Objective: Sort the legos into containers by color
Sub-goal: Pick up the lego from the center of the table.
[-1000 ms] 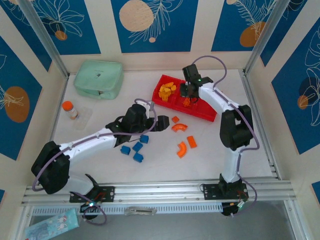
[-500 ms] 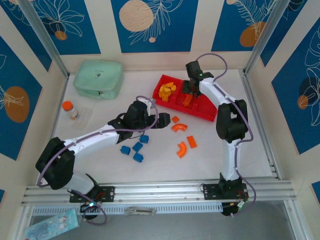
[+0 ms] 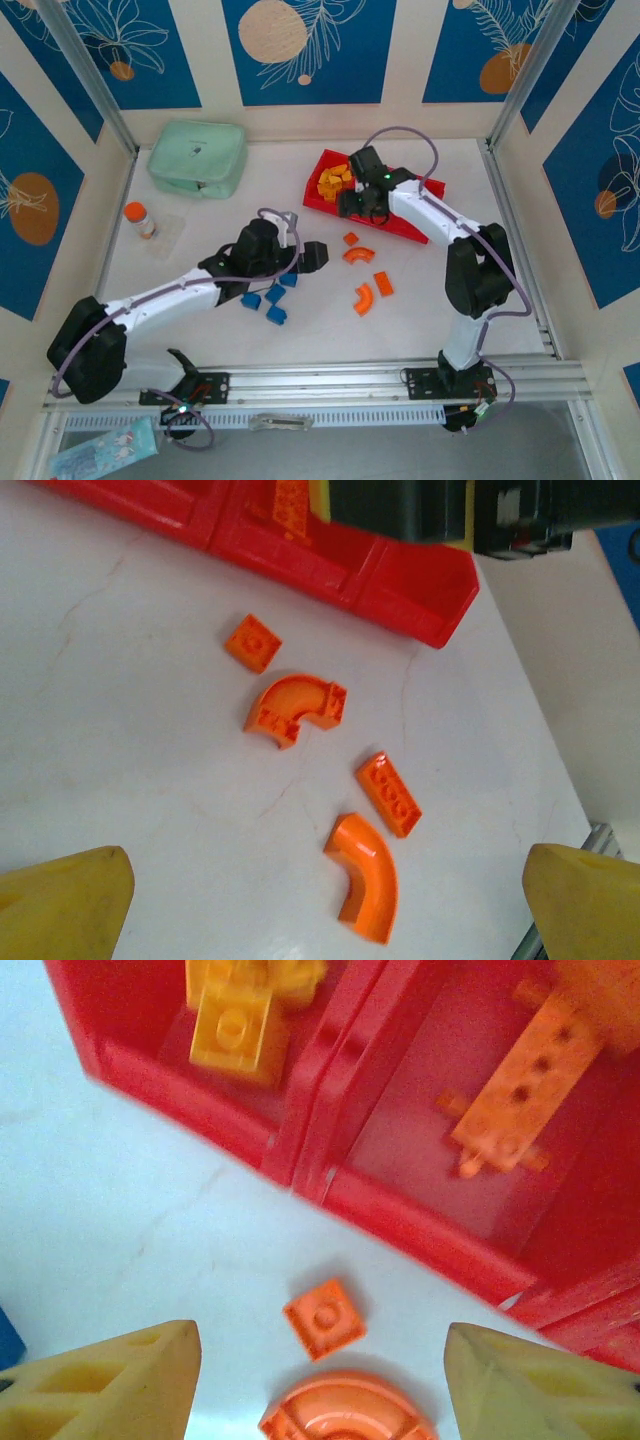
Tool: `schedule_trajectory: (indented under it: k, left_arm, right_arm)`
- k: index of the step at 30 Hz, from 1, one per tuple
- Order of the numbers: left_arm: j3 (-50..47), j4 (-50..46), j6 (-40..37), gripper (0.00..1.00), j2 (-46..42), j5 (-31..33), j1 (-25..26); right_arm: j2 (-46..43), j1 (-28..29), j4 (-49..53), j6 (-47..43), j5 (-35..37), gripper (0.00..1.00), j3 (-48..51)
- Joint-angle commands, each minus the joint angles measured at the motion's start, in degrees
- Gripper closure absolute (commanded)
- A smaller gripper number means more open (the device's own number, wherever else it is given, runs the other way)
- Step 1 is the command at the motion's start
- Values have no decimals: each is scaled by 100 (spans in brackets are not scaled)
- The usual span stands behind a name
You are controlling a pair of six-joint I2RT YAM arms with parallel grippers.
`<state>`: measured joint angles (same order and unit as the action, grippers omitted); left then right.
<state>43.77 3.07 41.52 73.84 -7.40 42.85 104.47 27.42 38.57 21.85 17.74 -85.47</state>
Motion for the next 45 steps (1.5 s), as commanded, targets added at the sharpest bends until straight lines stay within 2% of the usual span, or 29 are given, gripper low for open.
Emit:
schedule_trajectory:
  k: [1,6,19,25,34,45]
  left_arm:
    - [-110,-409,-149,1,-275,209,-54]
    - [-385,-481,-141,1,-634,467,-49]
    - [-991,-299,93,1,-1330,1015,-62]
    - [-1009,-266,19,1,-1360,1101,-75]
    - [-1036,-166,32,1,-1285,1057,-87]
    - [-991,-73,101,1,-1162,974,-93]
  right_arm:
    - [-45,144,139,-58,-165,34,248]
    - [162,300,59,-254,-94,33,467]
    - [1057,340,196,-506,514,33,93]
    - [1258,268,128,-431,241,34,0]
    - [1417,317,82,-592,233,42,-76]
    - [1473,514,59,-608,138,59,-43]
